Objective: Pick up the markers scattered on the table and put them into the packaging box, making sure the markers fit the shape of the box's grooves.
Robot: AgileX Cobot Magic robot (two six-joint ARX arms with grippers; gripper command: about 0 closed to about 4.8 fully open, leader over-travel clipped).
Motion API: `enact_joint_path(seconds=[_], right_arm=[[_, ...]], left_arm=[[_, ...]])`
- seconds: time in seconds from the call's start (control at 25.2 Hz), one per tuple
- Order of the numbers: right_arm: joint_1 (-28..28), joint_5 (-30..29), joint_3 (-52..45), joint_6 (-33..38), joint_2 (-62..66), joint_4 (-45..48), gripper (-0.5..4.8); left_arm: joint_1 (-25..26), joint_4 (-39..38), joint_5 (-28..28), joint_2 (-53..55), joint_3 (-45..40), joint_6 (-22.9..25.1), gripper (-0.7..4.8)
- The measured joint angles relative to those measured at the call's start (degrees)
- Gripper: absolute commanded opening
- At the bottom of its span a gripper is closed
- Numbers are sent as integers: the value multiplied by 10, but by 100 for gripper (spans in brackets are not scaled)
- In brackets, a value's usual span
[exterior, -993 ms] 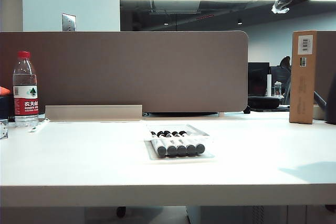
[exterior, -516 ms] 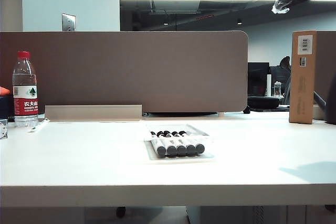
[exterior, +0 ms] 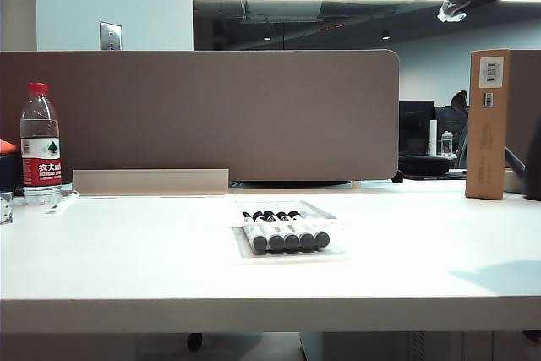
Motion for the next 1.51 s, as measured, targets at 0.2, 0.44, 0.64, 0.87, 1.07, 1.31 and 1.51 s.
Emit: enact_joint_path(seconds=[0.2, 0.44, 0.64, 0.87, 1.07, 1.31, 1.51], right_arm=[[0, 0, 0, 0, 0, 0, -5], [0, 0, 0, 0, 0, 0, -5], [0, 0, 0, 0, 0, 0, -6], [0, 0, 0, 0, 0, 0, -5], [0, 0, 0, 0, 0, 0, -5], [0, 0, 0, 0, 0, 0, -5], [0, 0, 0, 0, 0, 0, -5]], left_arm=[[0, 22, 0, 0, 0, -1, -5], [0, 71, 0, 0, 0, 0, -5], [0, 63, 0, 0, 0, 0, -5], [0, 53, 0, 0, 0, 0, -5], [0, 53, 0, 0, 0, 0, -5], [0, 53, 0, 0, 0, 0, -5], [0, 53, 0, 0, 0, 0, -5]])
